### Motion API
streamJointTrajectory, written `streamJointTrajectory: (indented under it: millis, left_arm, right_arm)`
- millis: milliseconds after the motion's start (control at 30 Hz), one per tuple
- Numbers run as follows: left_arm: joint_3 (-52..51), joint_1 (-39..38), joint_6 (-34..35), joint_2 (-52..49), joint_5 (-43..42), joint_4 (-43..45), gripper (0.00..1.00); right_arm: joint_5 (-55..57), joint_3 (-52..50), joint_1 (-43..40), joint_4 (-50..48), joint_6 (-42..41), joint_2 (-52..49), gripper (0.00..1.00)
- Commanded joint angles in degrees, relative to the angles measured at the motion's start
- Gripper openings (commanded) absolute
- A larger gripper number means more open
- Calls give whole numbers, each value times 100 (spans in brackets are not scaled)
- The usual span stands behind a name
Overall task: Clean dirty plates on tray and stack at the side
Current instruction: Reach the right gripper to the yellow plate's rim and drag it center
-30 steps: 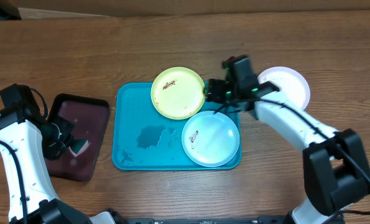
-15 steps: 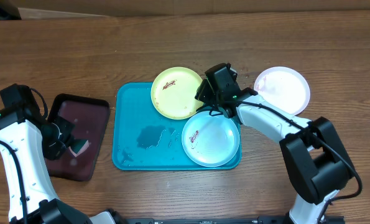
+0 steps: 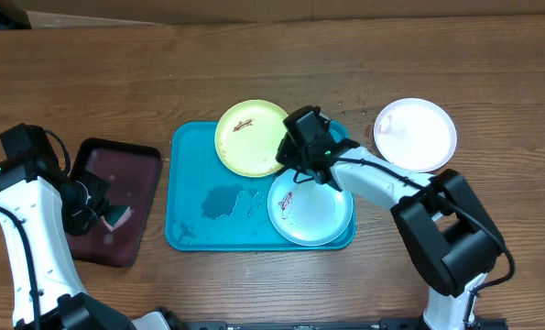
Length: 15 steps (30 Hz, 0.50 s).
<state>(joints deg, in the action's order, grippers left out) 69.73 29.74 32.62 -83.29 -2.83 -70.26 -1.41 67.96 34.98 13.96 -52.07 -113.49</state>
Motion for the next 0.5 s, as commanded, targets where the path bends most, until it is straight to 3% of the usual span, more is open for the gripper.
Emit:
streamJointTrajectory:
  millis: [0, 200, 467]
  left_arm:
    - [-33, 24, -94, 2, -42, 4, 4]
    - [-33, 24, -94, 2, -42, 4, 4]
    - [-33, 24, -96, 2, -35, 7, 4]
  right_arm:
    - [-98, -9, 92, -166, 299, -125, 20]
    - [-472, -7, 273, -417, 1080, -125, 4]
    - [-654, -7, 544, -398, 1552, -125, 4]
